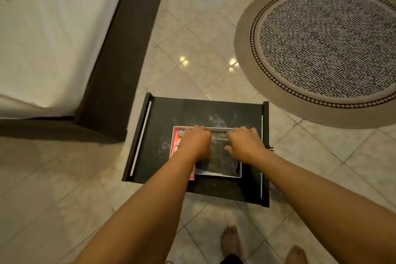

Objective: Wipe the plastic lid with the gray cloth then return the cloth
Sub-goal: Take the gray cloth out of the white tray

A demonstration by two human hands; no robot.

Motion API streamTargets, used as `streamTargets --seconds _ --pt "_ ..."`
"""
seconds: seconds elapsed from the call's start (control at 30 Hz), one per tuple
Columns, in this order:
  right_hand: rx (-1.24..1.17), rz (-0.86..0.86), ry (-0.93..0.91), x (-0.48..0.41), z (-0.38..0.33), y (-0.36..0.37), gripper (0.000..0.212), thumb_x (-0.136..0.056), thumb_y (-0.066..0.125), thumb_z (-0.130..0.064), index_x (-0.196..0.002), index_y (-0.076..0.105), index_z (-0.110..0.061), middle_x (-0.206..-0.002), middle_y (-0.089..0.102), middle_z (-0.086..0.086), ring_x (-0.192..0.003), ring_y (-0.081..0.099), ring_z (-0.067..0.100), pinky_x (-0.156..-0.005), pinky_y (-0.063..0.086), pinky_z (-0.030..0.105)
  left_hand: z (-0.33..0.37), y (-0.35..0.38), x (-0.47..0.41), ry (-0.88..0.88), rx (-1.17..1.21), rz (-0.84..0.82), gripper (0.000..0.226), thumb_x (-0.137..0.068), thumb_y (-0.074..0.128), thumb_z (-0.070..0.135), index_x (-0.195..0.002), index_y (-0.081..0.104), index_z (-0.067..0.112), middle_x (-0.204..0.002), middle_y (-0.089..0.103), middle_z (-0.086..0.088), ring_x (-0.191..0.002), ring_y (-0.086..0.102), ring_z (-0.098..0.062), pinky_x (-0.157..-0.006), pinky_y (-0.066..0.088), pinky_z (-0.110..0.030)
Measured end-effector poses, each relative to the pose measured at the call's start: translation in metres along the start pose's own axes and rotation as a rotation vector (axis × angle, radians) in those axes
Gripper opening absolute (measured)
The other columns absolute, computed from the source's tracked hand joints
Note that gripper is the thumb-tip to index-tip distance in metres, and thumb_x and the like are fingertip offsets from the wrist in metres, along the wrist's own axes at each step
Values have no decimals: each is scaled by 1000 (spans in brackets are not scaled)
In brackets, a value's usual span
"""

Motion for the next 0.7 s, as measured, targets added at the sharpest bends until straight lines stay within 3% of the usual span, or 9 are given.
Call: streamTargets --seconds 0.13,0.3,0.53,0.7 --pt "65 62 -36 -25 -1 24 29 -93 57 -36 -114 63 -18 -119 63 5 -113 54 24 -105 33 45 -1 30 -21 44 -130 28 26 -86 63 28 -109 69 17 -119 64 -7 -109 55 -25 -95 41 -40" --pt "140 115 -6 -37 8 45 21 -90 62 -25 -109 65 -18 -116 65 5 -112 55 24 -101 34 43 8 51 -39 93 -205 122 30 -87 61 24 -114 62 13 -119 61 -8 -111 54 -26 -94 39 -39" --pt "128 172 16 -41 10 55 26 -86 67 -18 -111 59 -17 -116 64 5 -116 54 23 -105 28 45 18 61 -47 11 -222 159 23 -90 56 14 -113 57 9 -116 58 -12 -108 52 -28 -93 39 -39" --pt "166 135 10 -42 12 67 31 -86 65 -17 -117 59 -14 -122 57 7 -125 45 25 -112 18 53 16 71 -48 -63 -211 117 31 -86 64 16 -115 55 7 -118 52 -13 -108 47 -27 -92 37 -38"
Point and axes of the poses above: each hand's wrist, its own x-axis away from the middle knuckle, its own y-axis out of the palm, z = x × y, the point moved 8 cm from there along -x, towards the middle knuckle
